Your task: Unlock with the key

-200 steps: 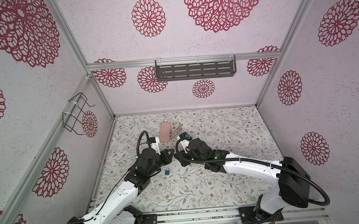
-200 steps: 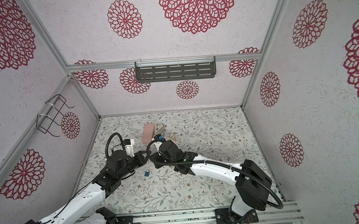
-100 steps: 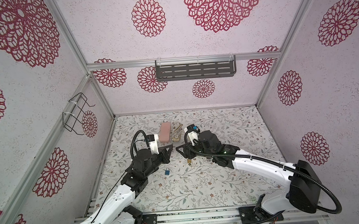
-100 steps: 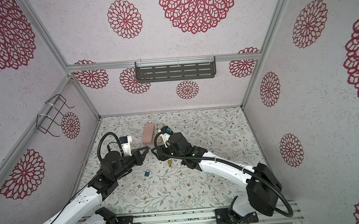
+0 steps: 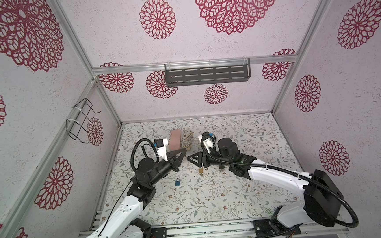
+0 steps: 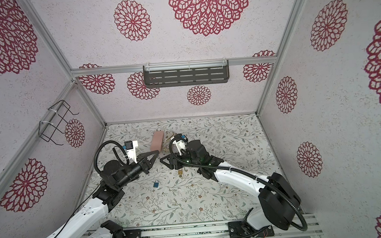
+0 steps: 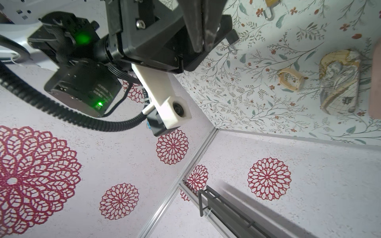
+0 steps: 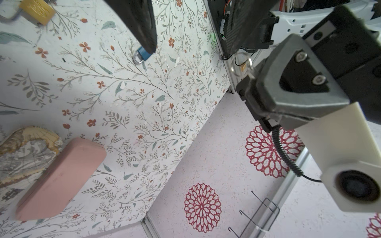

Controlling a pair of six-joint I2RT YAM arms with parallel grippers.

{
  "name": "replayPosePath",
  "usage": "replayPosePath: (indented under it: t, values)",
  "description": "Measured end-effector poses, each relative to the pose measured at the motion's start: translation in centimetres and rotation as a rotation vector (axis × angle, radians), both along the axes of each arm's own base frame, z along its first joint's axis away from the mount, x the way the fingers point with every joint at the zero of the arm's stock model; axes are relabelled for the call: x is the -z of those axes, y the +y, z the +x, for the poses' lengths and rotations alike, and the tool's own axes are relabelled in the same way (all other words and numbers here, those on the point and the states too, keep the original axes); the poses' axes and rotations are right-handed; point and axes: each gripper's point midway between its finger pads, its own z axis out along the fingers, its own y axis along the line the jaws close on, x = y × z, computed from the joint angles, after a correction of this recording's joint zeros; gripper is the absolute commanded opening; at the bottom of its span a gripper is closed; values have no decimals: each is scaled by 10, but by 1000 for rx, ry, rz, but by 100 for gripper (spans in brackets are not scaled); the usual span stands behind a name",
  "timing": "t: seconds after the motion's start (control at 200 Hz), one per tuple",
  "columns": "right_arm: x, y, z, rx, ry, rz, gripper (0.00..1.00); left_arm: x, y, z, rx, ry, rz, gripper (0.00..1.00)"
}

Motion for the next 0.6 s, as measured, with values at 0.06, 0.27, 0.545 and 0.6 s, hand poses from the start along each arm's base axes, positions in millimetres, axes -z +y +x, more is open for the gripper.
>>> replayPosePath:
  t: [0.06,0.27,0.545,0.6]
  values:
    - [-6,2,-1,-13,-3,25,56,-1,-2,-1,13,-7,-3,0]
    - [-16,6,-6,-56,-16,69,52,-4,-6,-2,41,-23,-10,0]
    - [-28,8,-10,-85,-33,122,47,-10,-8,-4,58,-52,-23,0]
    - [-28,8,-10,-85,-34,124,47,-11,-8,-4,59,-54,-24,0]
